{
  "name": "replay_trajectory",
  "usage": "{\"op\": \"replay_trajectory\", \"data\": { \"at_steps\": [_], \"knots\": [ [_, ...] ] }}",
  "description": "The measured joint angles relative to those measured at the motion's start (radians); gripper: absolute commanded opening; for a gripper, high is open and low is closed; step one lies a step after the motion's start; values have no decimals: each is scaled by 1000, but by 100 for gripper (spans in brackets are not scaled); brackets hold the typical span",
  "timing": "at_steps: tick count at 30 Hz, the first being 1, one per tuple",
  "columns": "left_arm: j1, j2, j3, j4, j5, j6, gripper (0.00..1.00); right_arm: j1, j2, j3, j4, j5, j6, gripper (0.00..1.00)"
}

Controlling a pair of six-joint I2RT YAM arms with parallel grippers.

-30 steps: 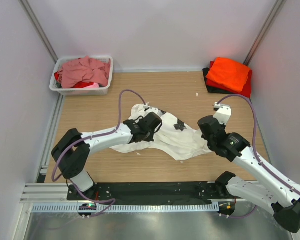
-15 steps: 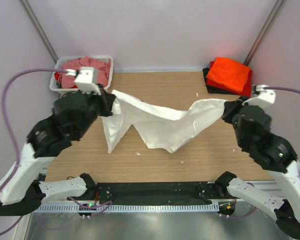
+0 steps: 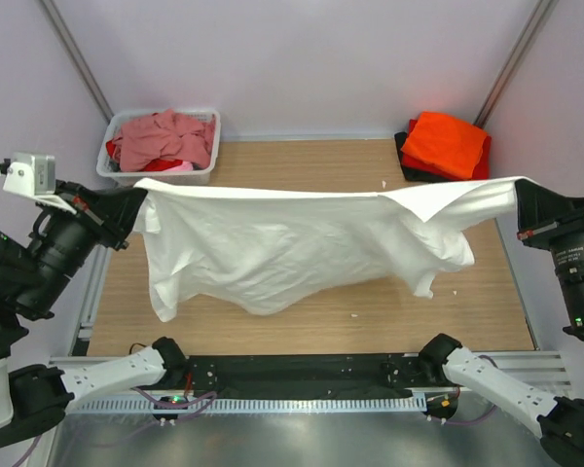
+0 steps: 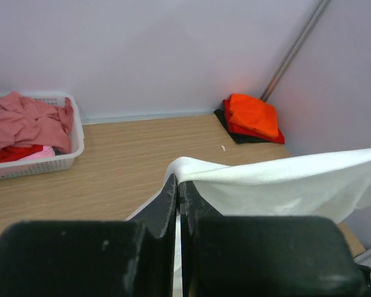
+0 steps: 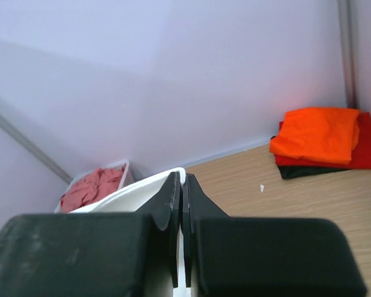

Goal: Fold and stack the t-shirts
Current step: Flatten the tshirt out

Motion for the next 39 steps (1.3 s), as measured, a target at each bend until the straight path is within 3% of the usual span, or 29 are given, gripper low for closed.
{"op": "replay_trajectory", "data": {
  "at_steps": [9,14,21,23,26,32,34,38,39],
  "knots": [
    [12,-52,61,-11,311,27,0,-1,-79,24,57,-443,-129,1],
    [97,-25,172,-17,542,71,0,-4,-98,123,119,-622,-210,1],
    [227,18,344,-7,757,141,0,-5,-61,405,138,-694,-303,1],
    [246,55,406,-3,789,164,0,-5,-58,412,172,-686,-332,1],
    [259,85,378,21,779,213,0,-3,-31,367,224,-616,-381,1],
    [261,233,250,36,534,277,0,51,310,373,295,-287,-512,1],
    [303,351,217,47,464,268,0,-12,497,357,306,-226,-531,1],
    [483,566,107,70,487,209,4,-239,892,313,305,-410,-479,1],
    [541,640,74,84,490,189,7,-285,1004,325,294,-466,-463,15]
  ]
}}
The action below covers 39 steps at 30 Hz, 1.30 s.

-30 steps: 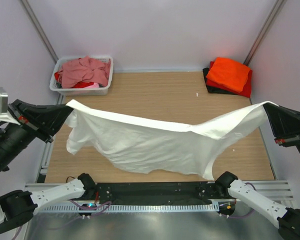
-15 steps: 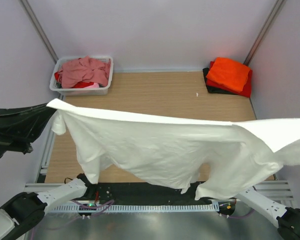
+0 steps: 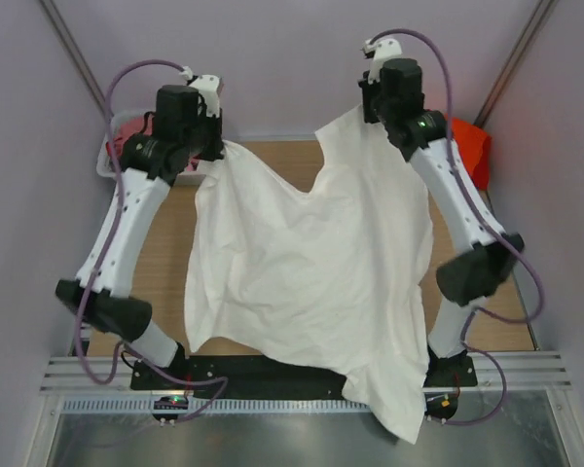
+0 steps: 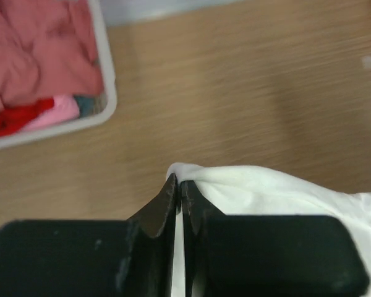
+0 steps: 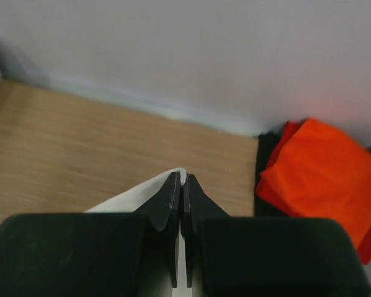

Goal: Fold and stack the t-shirts
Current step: Flatten the tshirt out

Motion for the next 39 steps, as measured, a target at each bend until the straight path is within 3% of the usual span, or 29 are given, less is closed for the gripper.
{"op": "replay_trajectory", "data": {
  "at_steps": [1,3,5,6,8,12,18,21,26,32,39],
  "knots": [
    [50,85,-20,3,4,-18,12,-32,106,32,-19,-45,17,41],
    [139,306,23,-40,6,-58,44,-90,421,220,-127,-132,48,87],
    [196,512,116,-79,10,-87,73,-119,700,493,-216,-164,70,99],
    [216,606,159,-101,9,-100,81,-131,793,555,-225,-171,84,100],
    [246,706,176,-136,2,-134,99,-145,838,494,-259,-176,110,100],
    [244,648,89,-175,-19,-166,100,-148,724,196,-241,-192,154,99],
    [210,217,-122,-106,-26,-206,100,-136,357,-33,-158,-239,224,100],
    [211,24,-297,-38,-24,-243,100,-130,92,-220,-53,-228,276,100],
    [216,-35,-568,56,23,-330,96,-131,-134,-516,28,-211,367,100],
    [203,48,-792,124,74,-435,94,-131,50,-637,-23,-164,413,100],
    [187,105,-836,214,38,-524,93,-132,341,-449,-157,-100,413,100]
  ]
}}
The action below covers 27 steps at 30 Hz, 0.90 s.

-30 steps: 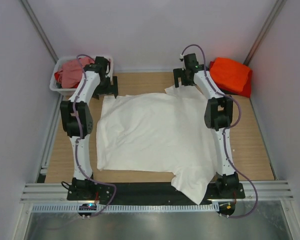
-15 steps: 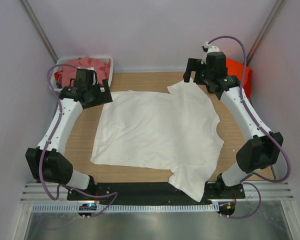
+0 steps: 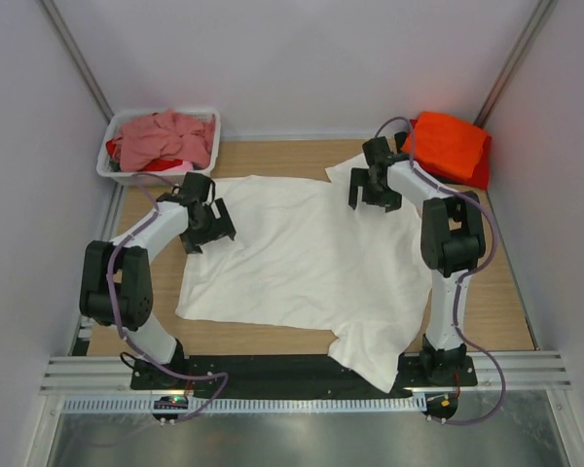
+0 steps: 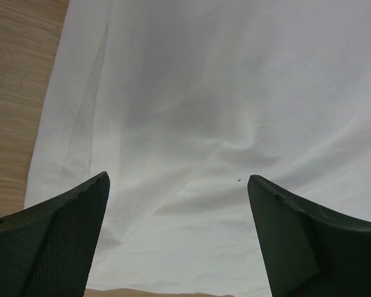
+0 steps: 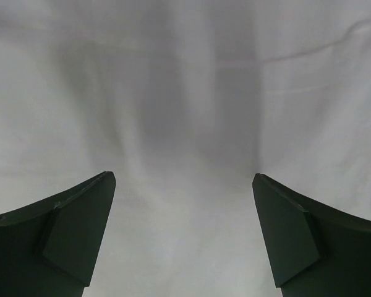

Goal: Fold and stack the t-shirts
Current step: Flatten the tshirt out

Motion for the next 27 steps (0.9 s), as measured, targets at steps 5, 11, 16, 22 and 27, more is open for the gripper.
{"op": "replay_trajectory", "data": {
  "at_steps": [5,11,16,22,27],
  "knots": [
    [9,114,-21,47,-45,-51,93,0,154,180,-37,6,0,100],
    [64,119,-50,92,-67,-112,91,0,362,494,-111,0,-8,100],
    [122,95,-76,117,-78,-146,91,0,498,727,-125,-34,-20,100],
    [141,95,-68,116,-84,-145,86,0,521,758,-92,-68,-26,100],
    [140,94,-12,82,-126,-113,84,1,409,539,24,-26,-22,100]
  ]
}}
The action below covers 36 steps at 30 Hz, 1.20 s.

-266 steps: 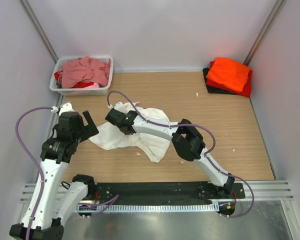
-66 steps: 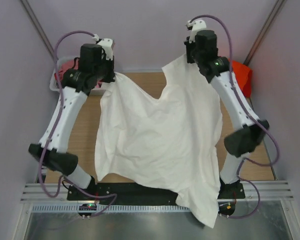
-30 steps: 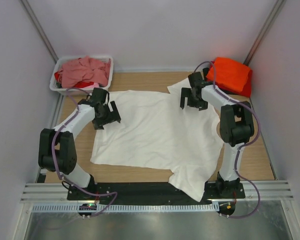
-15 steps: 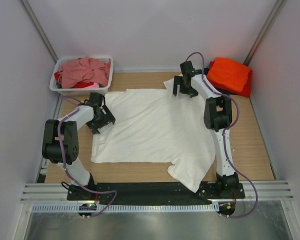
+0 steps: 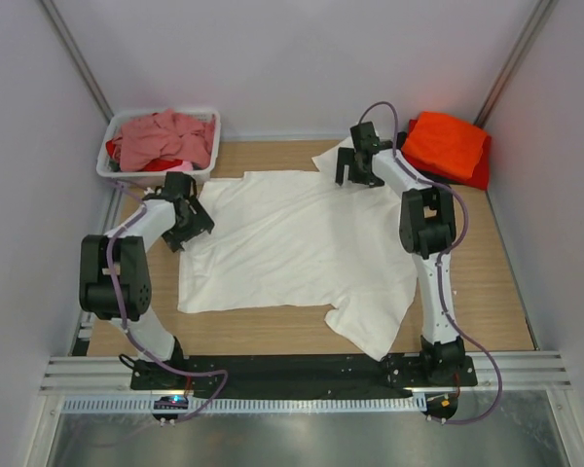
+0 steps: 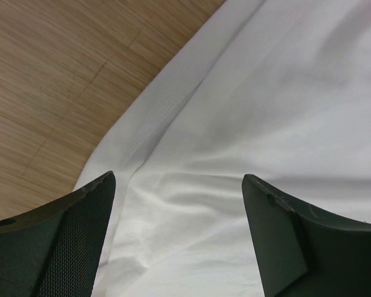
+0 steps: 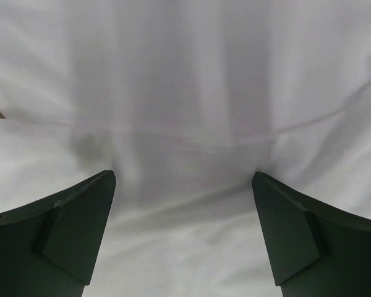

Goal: Fold and stack the t-shirts
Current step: Flatten the tshirt out, then fold the tshirt

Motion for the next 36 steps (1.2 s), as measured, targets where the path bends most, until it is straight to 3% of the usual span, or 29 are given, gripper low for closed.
{"op": "replay_trajectory", "data": {
  "at_steps": [5,11,18,22,28,36],
  "knots": [
    [-47,-50,31,-47,-77,30,84,0,-101,-153,-18,79,-2,100],
    [-233,-223,19,-107,-103,28,85,-1,-266,-287,-93,111,-4,100],
    [-228,-555,-224,-156,-79,-35,84,27,-923,-775,-7,121,103,100],
    [-228,-679,-362,-187,-60,-103,80,150,-1247,-1101,53,113,230,100],
    [-229,-717,-481,-202,-59,-186,71,335,-1411,-1408,58,90,432,100],
    [-228,-694,-514,-201,-128,-265,69,354,-1632,-1496,2,118,547,100]
  ]
}}
